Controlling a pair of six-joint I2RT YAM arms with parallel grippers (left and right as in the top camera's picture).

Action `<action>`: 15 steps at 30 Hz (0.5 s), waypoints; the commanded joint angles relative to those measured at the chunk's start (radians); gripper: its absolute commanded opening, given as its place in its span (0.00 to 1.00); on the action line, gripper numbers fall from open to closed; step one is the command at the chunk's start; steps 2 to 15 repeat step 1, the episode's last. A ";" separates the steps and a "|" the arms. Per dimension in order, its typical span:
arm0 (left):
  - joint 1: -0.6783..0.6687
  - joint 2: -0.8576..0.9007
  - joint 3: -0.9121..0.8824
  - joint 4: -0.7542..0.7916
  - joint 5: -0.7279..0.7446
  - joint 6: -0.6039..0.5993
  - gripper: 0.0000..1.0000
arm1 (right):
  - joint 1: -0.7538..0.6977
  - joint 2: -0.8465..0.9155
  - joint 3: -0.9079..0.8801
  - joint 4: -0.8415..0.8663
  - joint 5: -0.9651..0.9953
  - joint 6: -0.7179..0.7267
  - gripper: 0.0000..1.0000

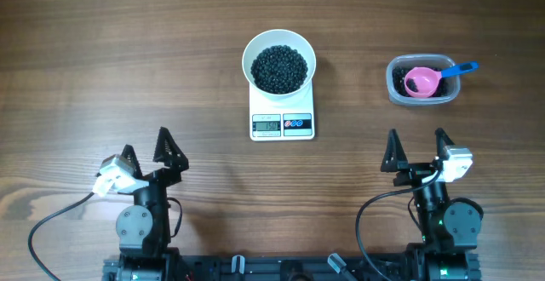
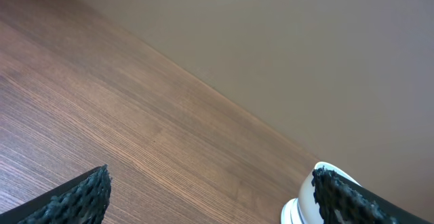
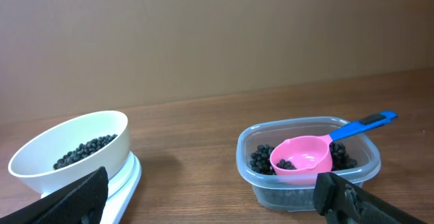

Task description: Scoop item into bowl and weigh 150g on scale

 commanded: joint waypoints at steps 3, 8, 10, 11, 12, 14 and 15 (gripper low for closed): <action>0.009 -0.010 -0.003 0.000 -0.024 0.020 1.00 | 0.005 -0.010 -0.001 0.003 0.014 0.007 1.00; 0.009 -0.010 -0.003 0.000 -0.024 0.020 1.00 | 0.005 -0.010 -0.001 0.003 0.014 0.007 1.00; 0.009 -0.010 -0.003 0.000 -0.024 0.020 1.00 | 0.005 -0.010 -0.001 0.003 0.014 0.007 1.00; 0.009 -0.010 -0.003 0.000 -0.024 0.020 1.00 | 0.005 -0.010 -0.001 0.003 0.014 0.007 1.00; 0.009 -0.010 -0.003 0.000 -0.024 0.020 1.00 | 0.005 -0.010 -0.001 0.003 0.014 0.007 1.00; 0.009 -0.010 -0.003 0.000 -0.024 0.020 1.00 | 0.005 -0.010 -0.001 0.003 0.014 0.007 1.00; 0.009 -0.010 -0.003 0.000 -0.024 0.020 1.00 | 0.005 -0.010 -0.001 0.003 0.014 0.007 1.00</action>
